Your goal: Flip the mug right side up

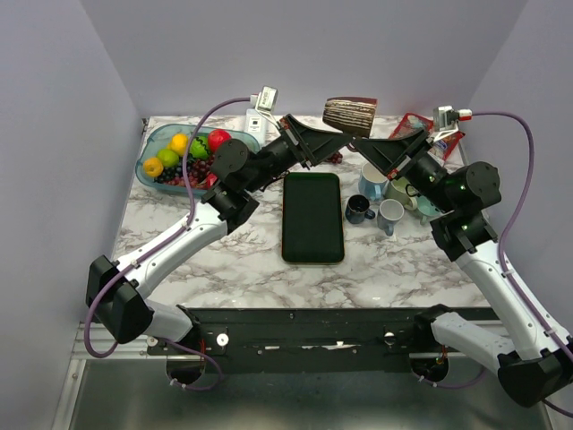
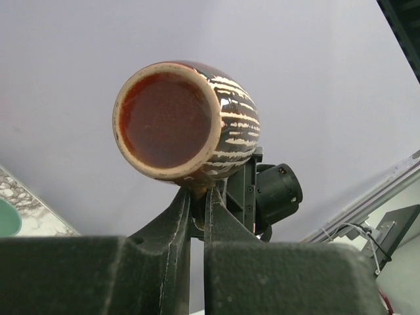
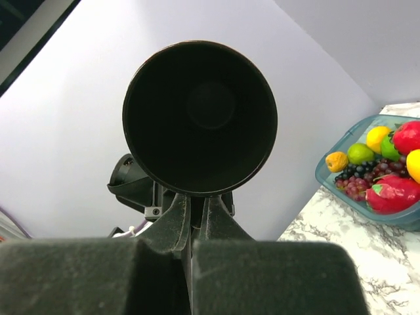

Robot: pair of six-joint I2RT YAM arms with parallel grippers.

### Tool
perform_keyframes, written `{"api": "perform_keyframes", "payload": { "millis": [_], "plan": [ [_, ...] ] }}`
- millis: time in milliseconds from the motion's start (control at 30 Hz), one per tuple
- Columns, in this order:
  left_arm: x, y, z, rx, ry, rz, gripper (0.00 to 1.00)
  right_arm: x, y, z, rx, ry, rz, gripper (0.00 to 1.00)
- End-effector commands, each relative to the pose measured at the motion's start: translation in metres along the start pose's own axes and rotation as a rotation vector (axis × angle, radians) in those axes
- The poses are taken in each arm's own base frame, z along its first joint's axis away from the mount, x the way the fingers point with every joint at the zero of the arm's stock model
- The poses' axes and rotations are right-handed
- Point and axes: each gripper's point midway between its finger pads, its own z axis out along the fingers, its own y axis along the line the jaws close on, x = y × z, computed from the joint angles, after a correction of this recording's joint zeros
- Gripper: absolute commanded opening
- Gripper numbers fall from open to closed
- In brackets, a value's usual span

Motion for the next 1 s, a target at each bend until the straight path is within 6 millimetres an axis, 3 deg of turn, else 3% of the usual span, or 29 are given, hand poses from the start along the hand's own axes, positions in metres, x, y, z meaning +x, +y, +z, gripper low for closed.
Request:
{"api": "perform_keyframes", "payload": {
  "millis": [0,100,200,233,333,500,567,733,833,967],
  "plan": [
    [0.021,0.001,-0.003,-0.005,0.07,0.038,0.0,-0.002,0.002,-0.002,0.008,-0.018,-0.024,0.01],
    [0.022,0.004,-0.005,-0.023,0.075,0.051,0.2,-0.007,0.003,-0.006,0.034,-0.043,-0.064,0.01],
    [0.023,0.009,-0.007,-0.037,0.077,0.057,0.45,-0.01,-0.007,-0.013,0.111,-0.059,-0.093,0.01],
    [0.024,0.012,-0.008,-0.044,0.081,0.063,0.58,-0.014,-0.01,-0.015,0.135,-0.08,-0.101,0.01],
    [0.027,0.023,-0.011,-0.074,0.09,0.067,0.74,-0.017,-0.019,-0.025,0.21,-0.105,-0.13,0.01],
    [0.033,0.044,-0.018,-0.123,0.098,0.057,0.88,-0.02,-0.051,-0.05,0.416,-0.116,-0.211,0.01],
    [0.034,0.055,-0.023,-0.149,0.1,0.062,0.93,-0.023,-0.071,-0.071,0.558,-0.132,-0.253,0.01],
    [0.034,0.074,-0.033,-0.221,0.117,0.09,0.99,-0.032,-0.125,-0.143,0.979,-0.171,-0.345,0.01],
    [0.034,0.084,-0.037,-0.251,0.131,0.102,0.99,-0.029,-0.147,-0.19,1.186,-0.178,-0.389,0.01],
    [0.036,0.092,-0.039,-0.27,0.144,0.105,0.99,-0.018,-0.166,-0.236,1.362,-0.17,-0.407,0.01]
  ]
}}
